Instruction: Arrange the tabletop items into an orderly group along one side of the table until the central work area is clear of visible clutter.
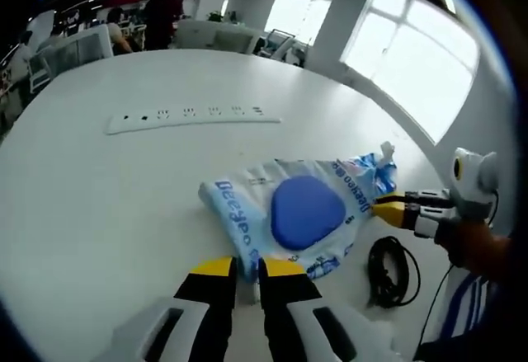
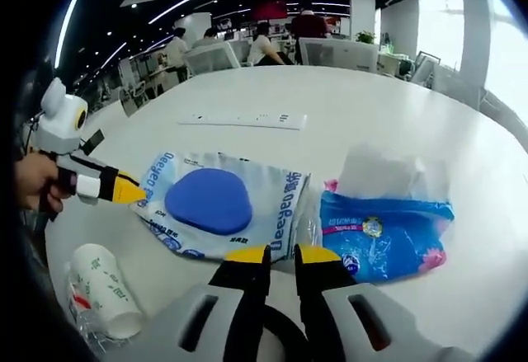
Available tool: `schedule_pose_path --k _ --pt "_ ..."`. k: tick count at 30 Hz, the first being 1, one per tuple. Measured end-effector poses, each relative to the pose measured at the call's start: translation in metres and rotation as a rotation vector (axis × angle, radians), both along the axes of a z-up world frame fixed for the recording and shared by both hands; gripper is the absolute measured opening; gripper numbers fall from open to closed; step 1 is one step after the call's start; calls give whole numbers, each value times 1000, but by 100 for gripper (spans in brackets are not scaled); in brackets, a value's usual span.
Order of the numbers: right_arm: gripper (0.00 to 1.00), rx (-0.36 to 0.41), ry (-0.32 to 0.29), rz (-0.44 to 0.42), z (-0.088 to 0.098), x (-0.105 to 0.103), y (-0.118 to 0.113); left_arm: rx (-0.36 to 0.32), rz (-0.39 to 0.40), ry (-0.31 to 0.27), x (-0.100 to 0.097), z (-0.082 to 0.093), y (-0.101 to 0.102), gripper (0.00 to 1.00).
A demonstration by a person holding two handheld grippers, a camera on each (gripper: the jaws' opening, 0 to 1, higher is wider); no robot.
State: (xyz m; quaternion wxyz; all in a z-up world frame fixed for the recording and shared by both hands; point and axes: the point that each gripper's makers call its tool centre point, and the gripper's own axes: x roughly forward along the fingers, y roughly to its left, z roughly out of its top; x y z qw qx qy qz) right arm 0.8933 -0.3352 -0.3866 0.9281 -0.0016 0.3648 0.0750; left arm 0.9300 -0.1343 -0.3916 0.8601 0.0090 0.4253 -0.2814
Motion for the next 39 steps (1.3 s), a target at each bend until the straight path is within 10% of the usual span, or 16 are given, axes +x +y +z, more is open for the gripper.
schedule_pose_path --k 32,39 --pt "63 55 -87 61 49 -60 6 -106 -72 -99 -84 63 30 51" --pt "74 60 -89 49 55 -79 -2 -119 -86 -65 -104 55 32 54"
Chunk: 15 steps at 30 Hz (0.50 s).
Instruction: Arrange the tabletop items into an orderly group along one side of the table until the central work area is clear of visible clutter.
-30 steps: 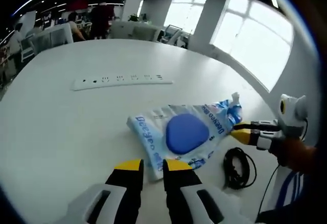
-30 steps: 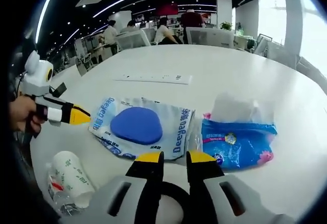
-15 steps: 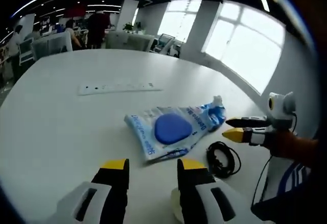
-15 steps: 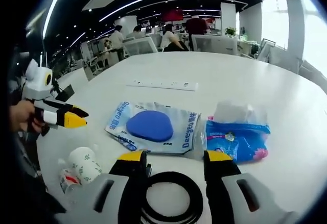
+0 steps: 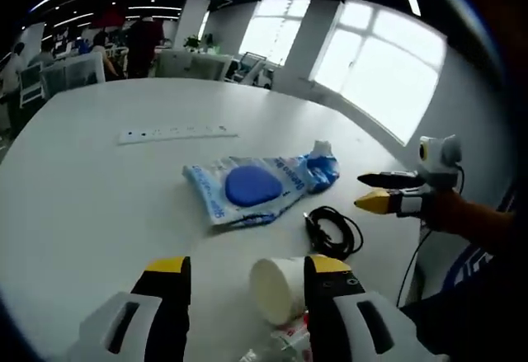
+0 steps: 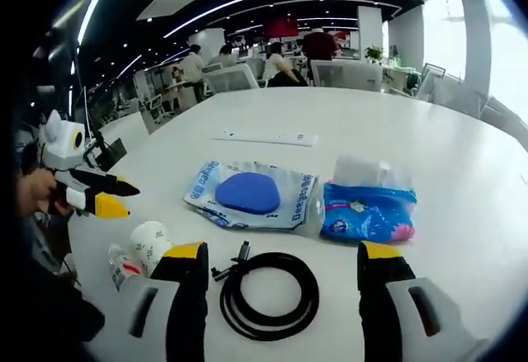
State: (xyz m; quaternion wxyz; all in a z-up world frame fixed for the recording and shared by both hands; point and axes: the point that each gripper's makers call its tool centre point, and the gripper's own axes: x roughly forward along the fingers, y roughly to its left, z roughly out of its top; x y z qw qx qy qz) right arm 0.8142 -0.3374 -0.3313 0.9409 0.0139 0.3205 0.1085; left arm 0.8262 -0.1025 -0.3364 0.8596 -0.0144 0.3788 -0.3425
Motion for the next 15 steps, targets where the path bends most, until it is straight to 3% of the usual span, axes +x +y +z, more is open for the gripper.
schedule_pose_path --k 8,10,13,15 --pt "82 -13 -6 19 3 -20 0 -41 -1 -6 -19 -1 -2 56" --pt "81 -6 2 11 2 -25 -2 -50 -20 -25 -22 0 -3 49" --pt "81 -9 7 -6 1 -32 -4 -70 -40 -7 -30 -1 -9 34" --pt "80 -7 15 -12 -1 -35 -5 -69 -46 -15 -29 -4 -9 34"
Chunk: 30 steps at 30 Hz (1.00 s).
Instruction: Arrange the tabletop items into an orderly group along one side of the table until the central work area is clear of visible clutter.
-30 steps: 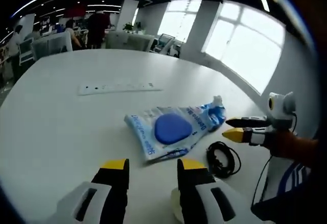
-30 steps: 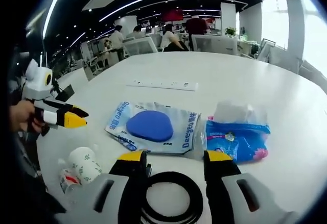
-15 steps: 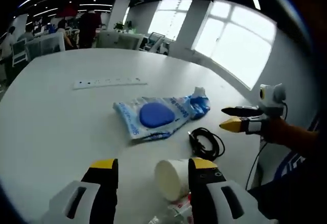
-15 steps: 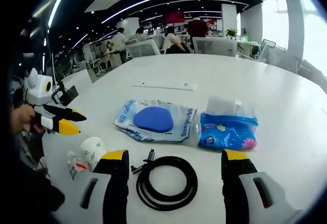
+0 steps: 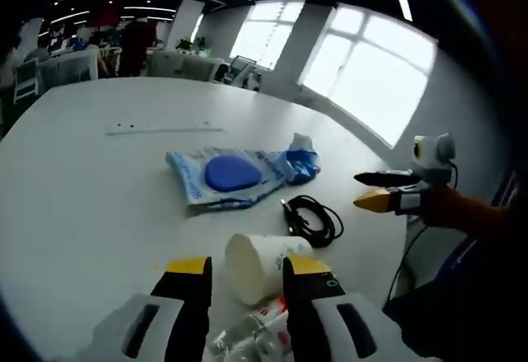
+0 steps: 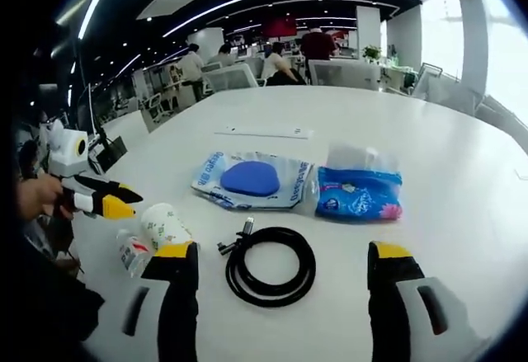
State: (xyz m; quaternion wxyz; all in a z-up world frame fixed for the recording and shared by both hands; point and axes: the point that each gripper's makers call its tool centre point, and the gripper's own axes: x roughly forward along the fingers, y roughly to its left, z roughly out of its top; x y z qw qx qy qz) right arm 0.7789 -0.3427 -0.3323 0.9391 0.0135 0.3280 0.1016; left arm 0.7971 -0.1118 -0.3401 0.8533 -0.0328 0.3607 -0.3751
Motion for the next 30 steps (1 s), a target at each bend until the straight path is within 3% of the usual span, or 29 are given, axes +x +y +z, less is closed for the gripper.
schedule_pose_path --k 7,14,20,30 --pt "79 -5 -3 -5 2 -10 3 -5 -16 22 2 -5 -5 35" --pt "79 -21 -36 14 13 -18 10 -20 -87 69 -5 -13 -14 26" --pt "85 -17 -41 16 18 -23 10 -33 -119 120 -4 -27 -18 20" --pt "93 -9 -42 9 23 -29 0 -80 -124 172 3 -30 -25 16"
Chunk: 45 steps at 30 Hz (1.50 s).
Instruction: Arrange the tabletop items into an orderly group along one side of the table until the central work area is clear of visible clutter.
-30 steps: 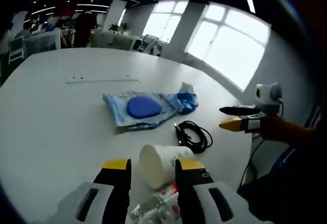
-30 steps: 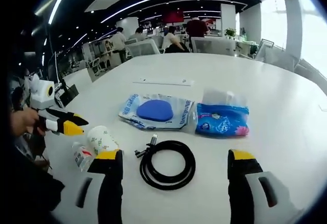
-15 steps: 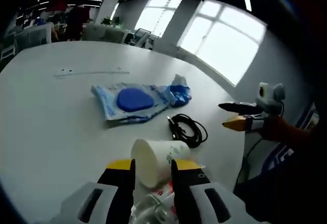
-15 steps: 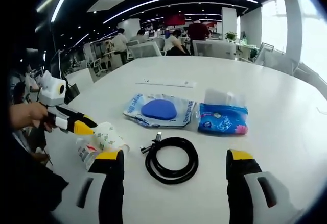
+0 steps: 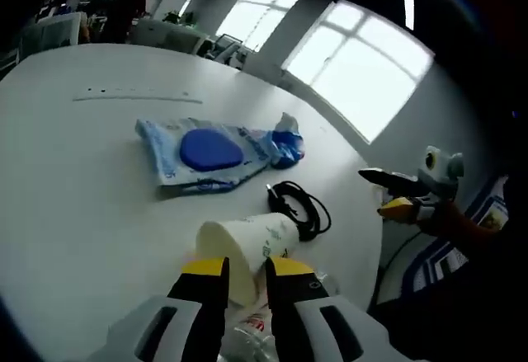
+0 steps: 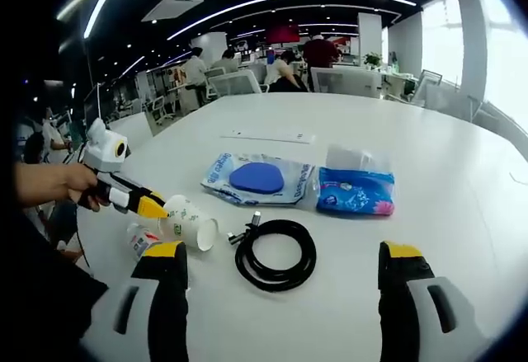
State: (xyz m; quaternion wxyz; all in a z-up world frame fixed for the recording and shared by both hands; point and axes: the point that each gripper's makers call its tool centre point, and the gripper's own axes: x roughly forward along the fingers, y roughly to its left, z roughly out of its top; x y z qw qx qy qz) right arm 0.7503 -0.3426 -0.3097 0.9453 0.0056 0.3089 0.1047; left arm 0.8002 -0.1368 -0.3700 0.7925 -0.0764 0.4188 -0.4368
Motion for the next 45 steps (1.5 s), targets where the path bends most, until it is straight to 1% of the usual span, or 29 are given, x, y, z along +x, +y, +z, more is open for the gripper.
schedule_pose_path --k 3,5,9,11,13,14,15,16,19,22,28,33,35,41,45 --pt "92 -1 -1 -14 1 0 -4 3 -5 9 1 -3 0 13" --pt "92 -1 0 -21 0 0 -6 -6 -14 16 0 -2 -2 10" --pt "91 -4 0 -32 1 0 -8 -15 -26 25 -1 -1 -3 9" --pt "90 -1 4 -41 1 -1 -8 -34 -27 51 -2 1 -4 7" --pt "89 2 8 -47 0 -2 -9 -38 -29 52 -2 2 -3 4" --pt "89 6 9 -51 -1 -3 -9 -33 -31 56 -2 2 -2 2" --pt "89 10 9 -54 0 -3 -9 -11 -37 60 -3 0 1 0" --pt "88 13 7 -57 1 -3 -9 25 -43 32 -1 -4 5 0" --pt "88 10 3 -63 2 -3 -12 11 -46 57 -4 -4 4 0" --pt "88 11 3 -70 2 -4 -14 16 -48 53 -4 -5 6 0" --pt "87 11 9 -73 0 -6 -13 2 -38 59 -2 -1 8 0" --pt "86 7 9 -72 0 -6 -12 -33 -32 25 3 14 9 0" --pt "85 9 12 -71 1 -6 -11 -36 -33 29 4 18 10 0" --pt "87 5 -10 -72 11 -1 -13 -20 -62 -2 11 32 15 0" --pt "88 2 -19 -70 15 0 -14 22 -94 -30 19 39 23 0"
